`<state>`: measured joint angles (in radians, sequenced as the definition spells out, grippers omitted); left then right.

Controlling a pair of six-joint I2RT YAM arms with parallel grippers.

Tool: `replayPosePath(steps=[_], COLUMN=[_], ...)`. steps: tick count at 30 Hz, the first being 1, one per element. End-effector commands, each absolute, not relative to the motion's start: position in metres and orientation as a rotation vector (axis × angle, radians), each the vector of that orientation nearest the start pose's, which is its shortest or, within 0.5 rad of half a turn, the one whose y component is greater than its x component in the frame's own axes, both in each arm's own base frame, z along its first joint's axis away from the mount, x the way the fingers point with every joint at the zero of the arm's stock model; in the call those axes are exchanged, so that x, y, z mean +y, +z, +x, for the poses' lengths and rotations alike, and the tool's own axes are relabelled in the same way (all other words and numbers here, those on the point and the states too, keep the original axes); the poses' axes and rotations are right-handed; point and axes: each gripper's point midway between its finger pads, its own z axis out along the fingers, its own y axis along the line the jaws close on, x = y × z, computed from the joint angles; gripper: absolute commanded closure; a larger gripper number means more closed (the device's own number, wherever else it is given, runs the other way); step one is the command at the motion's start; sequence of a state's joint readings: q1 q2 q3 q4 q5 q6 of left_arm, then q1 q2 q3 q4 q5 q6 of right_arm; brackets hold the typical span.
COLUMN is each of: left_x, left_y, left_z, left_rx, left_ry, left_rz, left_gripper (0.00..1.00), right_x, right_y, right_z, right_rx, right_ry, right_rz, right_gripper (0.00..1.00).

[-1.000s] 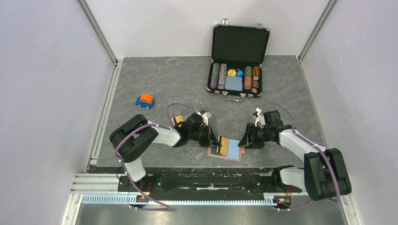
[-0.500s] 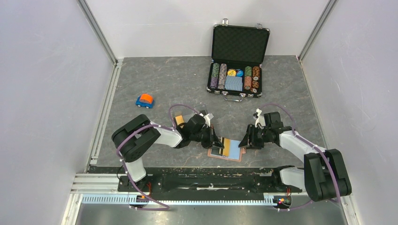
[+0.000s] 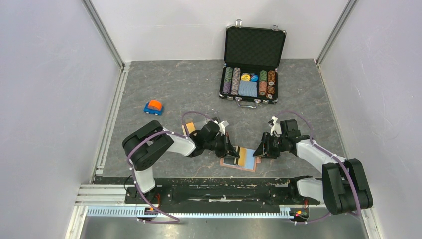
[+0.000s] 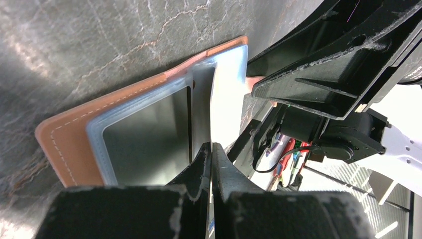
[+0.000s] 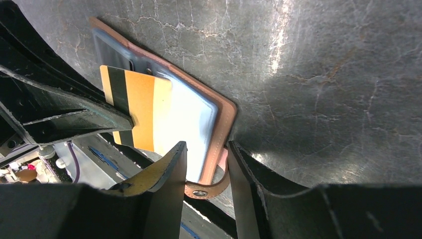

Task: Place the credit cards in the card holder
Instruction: Insert the credit card into the card holder.

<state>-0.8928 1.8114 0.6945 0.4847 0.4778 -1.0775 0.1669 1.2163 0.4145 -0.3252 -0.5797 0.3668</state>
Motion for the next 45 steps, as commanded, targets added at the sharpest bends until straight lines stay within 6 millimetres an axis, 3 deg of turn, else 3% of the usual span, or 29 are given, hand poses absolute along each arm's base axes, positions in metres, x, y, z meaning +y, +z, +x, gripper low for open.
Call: replayPosePath(steps=[1,11,15,18,22,26,37,45], left_x=[-0.402,-0.405,-0.401,-0.396,-0.387,-0.379,-0.391,-0.419], left_y=[0.038,0.03,0.033,0.034,0.034,0.029,0.024,0.029], left_z=[0.16,0.156,0.156,0.157,0.158,0.157,0.147,0.136], left_rx=[2.646,2.733,2.741,2.764,2.796,2.84,2.882,2.884], left_ry=[-1.527,-1.428,-1.379,-1.312,-1.159,-0.992,-0.756,-0.889], left_rz=[0.09,0.134,0.155,0.175,0.234,0.311,0.603,0.703], left_gripper=[0.98,0.95,0.76,0.55,0.43,0.41,0.44,0.46], right_x=[0.122,0.122,0.122,0.122,0.123,0.122,0.122,0.124], right_y=[-0.011,-0.011,-0.01,-0.01,-0.009,-0.009,-0.008,-0.007], right_z=[0.147,0.147,0.148,0.148,0.149,0.149,0.148,0.147], right_rx=[2.863,2.861,2.858,2.858,2.857,2.859,2.86,2.857], right_ry=[0.808,0.808,0.808,0.808,0.808,0.805,0.808,0.829], right_rz=[0.125,0.124,0.122,0.122,0.118,0.117,0.11,0.106], right_gripper=[0.61,0.61,0.61,0.61,0.61,0.61,0.61,0.68])
